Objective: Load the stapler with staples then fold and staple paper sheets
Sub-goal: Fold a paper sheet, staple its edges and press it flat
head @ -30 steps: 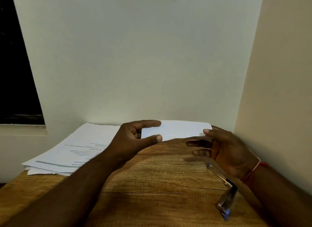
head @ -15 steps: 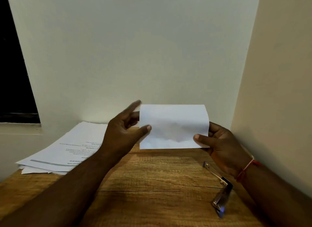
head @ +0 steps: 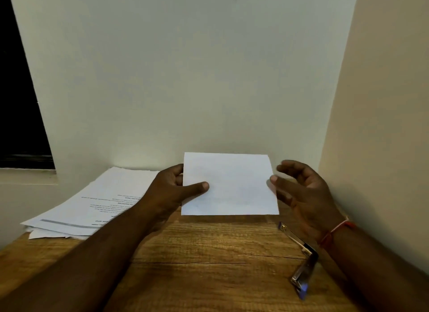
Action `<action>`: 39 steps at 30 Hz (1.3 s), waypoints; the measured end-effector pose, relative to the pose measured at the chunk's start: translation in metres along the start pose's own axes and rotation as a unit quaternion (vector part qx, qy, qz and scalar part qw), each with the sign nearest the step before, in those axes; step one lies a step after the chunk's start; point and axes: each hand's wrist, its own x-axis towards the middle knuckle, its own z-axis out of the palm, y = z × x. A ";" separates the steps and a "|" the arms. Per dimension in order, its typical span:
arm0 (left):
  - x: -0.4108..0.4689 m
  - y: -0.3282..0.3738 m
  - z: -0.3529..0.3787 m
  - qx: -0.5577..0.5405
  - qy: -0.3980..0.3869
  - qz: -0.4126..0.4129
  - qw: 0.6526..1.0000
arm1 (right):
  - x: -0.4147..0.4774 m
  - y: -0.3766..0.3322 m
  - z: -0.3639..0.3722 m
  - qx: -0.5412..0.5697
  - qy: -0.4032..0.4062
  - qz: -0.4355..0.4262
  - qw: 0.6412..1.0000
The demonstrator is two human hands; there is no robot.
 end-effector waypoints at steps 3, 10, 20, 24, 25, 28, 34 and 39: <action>-0.001 -0.002 0.000 0.008 -0.018 -0.008 1.000 | 0.001 -0.002 -0.001 0.008 0.007 0.036 0.999; 0.000 0.003 0.000 0.148 0.076 0.032 0.986 | -0.018 -0.003 0.017 -0.182 -0.100 0.048 0.977; -0.029 0.003 0.046 0.547 -0.073 0.145 0.821 | -0.041 -0.002 0.042 -0.533 -0.081 0.012 0.842; -0.039 -0.011 0.069 0.645 -0.091 0.158 0.742 | -0.048 -0.005 0.043 -0.612 -0.132 -0.100 0.773; -0.041 -0.015 0.069 0.662 -0.103 0.158 0.726 | -0.053 -0.006 0.047 -0.596 -0.176 -0.104 0.777; -0.041 -0.029 0.062 0.661 -0.181 0.123 0.718 | -0.069 -0.003 0.057 -0.538 -0.321 -0.060 0.777; -0.032 -0.038 0.059 0.629 -0.259 0.069 0.730 | -0.071 0.003 0.058 -0.576 -0.397 0.011 0.714; -0.022 -0.050 0.047 0.717 -0.246 0.001 0.653 | -0.072 0.011 0.059 -0.598 -0.418 -0.003 0.684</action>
